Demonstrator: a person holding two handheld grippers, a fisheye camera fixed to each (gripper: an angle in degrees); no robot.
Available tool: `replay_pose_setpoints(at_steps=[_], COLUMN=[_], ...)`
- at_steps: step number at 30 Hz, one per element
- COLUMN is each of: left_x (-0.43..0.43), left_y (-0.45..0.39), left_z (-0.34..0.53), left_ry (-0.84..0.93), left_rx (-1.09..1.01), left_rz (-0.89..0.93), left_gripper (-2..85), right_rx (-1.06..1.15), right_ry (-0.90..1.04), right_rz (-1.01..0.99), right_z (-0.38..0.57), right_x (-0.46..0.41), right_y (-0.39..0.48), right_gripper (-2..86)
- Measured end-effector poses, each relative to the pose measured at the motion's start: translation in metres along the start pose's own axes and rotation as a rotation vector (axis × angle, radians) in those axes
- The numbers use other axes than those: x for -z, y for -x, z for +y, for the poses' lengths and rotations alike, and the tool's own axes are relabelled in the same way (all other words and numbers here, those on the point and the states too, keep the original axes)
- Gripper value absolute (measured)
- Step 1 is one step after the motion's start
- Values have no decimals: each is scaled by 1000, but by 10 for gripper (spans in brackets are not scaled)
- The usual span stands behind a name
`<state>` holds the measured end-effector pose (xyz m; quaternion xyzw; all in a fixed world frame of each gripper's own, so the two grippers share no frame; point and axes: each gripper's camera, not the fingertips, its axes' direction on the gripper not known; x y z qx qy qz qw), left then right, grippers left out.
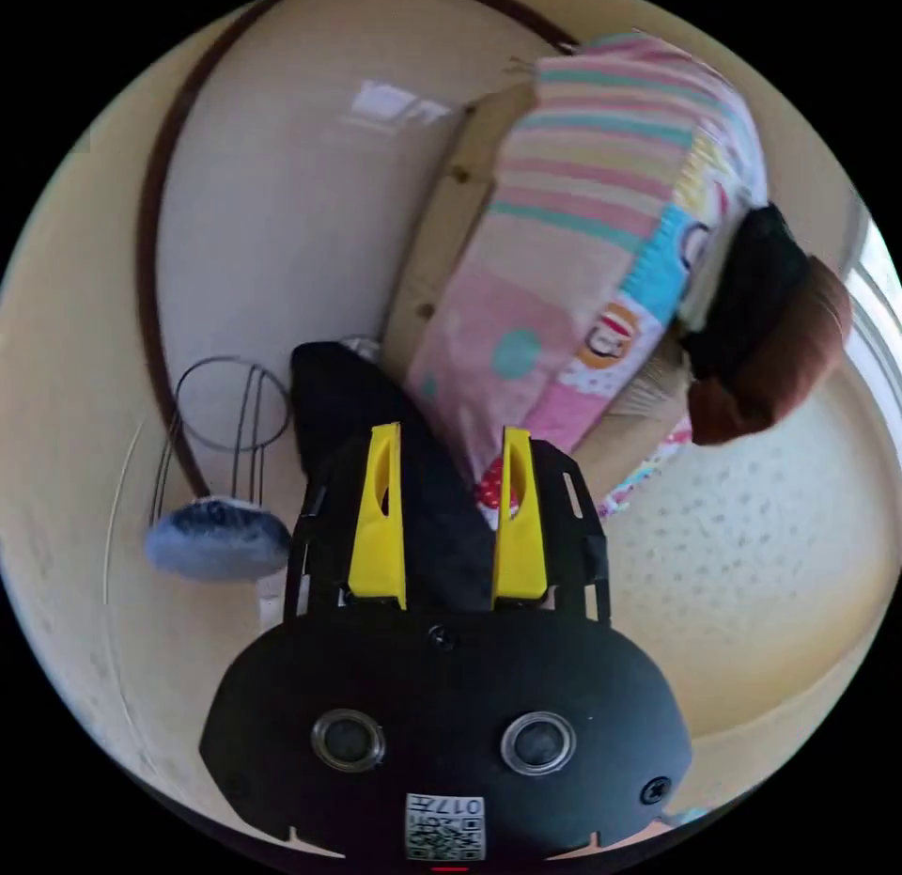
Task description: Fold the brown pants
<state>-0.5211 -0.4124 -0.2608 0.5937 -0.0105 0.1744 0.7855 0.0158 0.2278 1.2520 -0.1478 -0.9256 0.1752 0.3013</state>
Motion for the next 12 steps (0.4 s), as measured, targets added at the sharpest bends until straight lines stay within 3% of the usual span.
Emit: replay_pose_setpoints(at_steps=[3,5,7,10,12], left_x=[25,22,4,-63,-144], left_y=[26,12,-29,-142,-222], left_z=[11,3,-19,-56,-41], left_ry=[-52,-30,55,420,849], left_rx=[276,342,262,-80,-314], left_rz=[-12,46,71,-58,-242], left_gripper=[123,110,96,83,82], right_rx=[-56,-72,-115,-222,-478], right_ry=[-355,-492,-542,-531,-433], right_rz=[-380,-547,-633,-661,-761], right_z=[76,113,140,171,184], right_x=[50,40,5,-82,-160], right_y=[-80,-116,-144,-167,-180], right_gripper=[4,4,4,4,4])
